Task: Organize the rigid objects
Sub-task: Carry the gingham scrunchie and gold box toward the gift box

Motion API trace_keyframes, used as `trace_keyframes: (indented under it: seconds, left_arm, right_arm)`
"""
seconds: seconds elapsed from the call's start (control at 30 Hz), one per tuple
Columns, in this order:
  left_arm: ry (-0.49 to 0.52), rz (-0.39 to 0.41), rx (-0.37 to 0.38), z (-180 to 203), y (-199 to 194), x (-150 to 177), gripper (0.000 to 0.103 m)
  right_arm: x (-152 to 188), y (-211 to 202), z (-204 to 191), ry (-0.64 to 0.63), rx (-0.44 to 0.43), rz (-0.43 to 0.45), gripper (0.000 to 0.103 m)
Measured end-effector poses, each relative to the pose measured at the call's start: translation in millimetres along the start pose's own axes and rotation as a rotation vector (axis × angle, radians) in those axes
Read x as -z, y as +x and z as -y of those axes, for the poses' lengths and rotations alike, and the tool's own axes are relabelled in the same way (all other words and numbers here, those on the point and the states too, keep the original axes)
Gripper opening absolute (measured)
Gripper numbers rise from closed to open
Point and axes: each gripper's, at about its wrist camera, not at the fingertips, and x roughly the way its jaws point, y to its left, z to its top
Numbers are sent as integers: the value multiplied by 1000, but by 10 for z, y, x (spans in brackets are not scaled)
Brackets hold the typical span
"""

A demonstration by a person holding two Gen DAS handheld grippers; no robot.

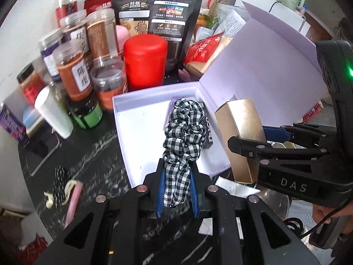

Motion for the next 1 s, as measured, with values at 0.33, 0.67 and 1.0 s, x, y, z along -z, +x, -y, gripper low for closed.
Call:
trace_keyframes:
  seconds: [0.33,0.67,1.0]
  left_arm:
    - [18,30,5,64,275,-327,20]
    - [16,10,-11,-88,610,-538,20]
    - [17,-87,-25,-221,1027,-559,20]
  right_arm:
    - [-313,102,141,-31,41,41,45]
    - [-604,315,156,-78,77,53,45]
    - [-713,702,123,-107,107,0,45]
